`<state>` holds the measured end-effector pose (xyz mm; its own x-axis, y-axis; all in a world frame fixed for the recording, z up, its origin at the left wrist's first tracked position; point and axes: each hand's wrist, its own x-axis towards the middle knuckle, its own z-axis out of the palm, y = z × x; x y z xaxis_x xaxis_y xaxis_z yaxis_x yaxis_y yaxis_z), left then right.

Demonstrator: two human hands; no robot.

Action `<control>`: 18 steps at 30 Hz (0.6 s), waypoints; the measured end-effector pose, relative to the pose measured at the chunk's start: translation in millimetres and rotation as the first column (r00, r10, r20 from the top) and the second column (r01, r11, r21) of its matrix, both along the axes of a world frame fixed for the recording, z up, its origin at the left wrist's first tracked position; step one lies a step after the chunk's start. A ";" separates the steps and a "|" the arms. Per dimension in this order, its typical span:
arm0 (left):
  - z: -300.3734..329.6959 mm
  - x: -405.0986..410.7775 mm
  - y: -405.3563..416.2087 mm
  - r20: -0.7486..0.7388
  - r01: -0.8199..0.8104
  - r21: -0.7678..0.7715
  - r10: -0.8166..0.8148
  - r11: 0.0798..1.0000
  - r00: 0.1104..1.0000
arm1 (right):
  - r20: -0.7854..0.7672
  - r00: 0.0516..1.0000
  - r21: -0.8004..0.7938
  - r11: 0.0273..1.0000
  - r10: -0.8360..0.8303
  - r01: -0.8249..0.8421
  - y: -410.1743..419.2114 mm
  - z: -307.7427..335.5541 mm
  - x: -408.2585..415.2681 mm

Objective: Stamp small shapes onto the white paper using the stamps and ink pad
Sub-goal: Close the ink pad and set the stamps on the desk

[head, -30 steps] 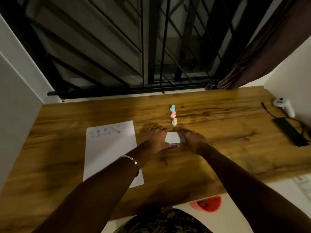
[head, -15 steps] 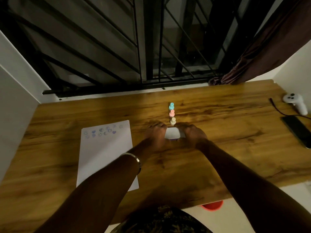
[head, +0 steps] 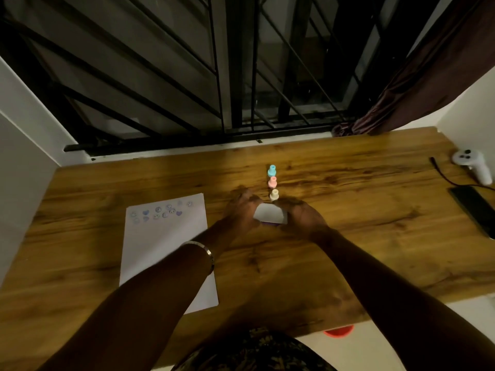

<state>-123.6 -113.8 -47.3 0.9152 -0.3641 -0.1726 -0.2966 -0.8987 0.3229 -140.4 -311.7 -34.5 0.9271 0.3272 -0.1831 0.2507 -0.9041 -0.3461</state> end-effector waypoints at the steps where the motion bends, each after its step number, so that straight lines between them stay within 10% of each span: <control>1: 0.9 2.5 2.7 -0.011 0.002 0.020 -0.002 1.000 1.000 | 0.020 1.000 0.011 1.000 0.010 -0.010 1.3 -0.8 -1.9; 18: 8.8 40.2 3.6 -0.013 -0.216 0.068 0.218 0.974 0.976 | 0.181 0.983 0.099 0.995 -0.022 0.004 26.3 -17.5 -2.1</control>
